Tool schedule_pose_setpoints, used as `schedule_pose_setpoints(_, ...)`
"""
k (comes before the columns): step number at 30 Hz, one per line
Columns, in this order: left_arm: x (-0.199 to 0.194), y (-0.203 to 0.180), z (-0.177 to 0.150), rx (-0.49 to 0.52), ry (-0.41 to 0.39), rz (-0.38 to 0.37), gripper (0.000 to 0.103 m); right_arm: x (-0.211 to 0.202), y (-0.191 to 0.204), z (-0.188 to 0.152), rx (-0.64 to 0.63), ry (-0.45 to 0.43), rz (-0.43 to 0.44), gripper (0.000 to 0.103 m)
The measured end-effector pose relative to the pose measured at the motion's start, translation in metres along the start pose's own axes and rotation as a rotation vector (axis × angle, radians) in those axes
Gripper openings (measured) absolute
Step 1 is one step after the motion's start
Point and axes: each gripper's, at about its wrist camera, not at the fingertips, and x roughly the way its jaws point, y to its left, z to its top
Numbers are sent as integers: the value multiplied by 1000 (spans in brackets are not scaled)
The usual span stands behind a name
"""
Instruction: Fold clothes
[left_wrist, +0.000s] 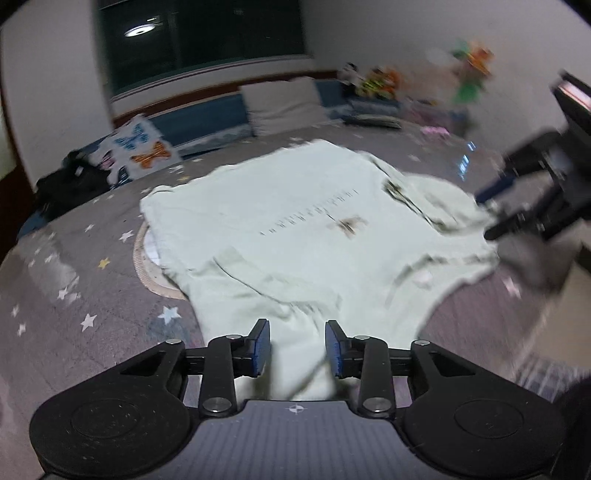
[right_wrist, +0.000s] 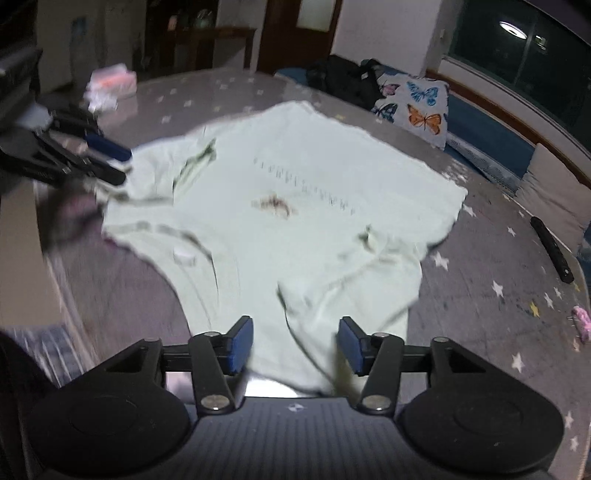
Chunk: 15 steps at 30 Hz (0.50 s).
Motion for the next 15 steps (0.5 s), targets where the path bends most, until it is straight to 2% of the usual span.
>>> schedule_pose_setpoints(4, -4, -8, -7, 66, 29, -22, 38, -3, -2, -13, -34, 23, 29, 60)
schedule_pose_setpoints(9, 2, -12, -15, 124, 62, -37, 38, 7, -3, -18, -62, 40, 48, 61)
schedule_pose_setpoints(14, 6, -10, -17, 144, 55, -43, 37, 9, -11, -18, -29, 33, 80, 59)
schedule_pose_setpoints(15, 6, -9, -17, 146, 52, -47, 37, 9, -12, -18, -24, 32, 87, 55)
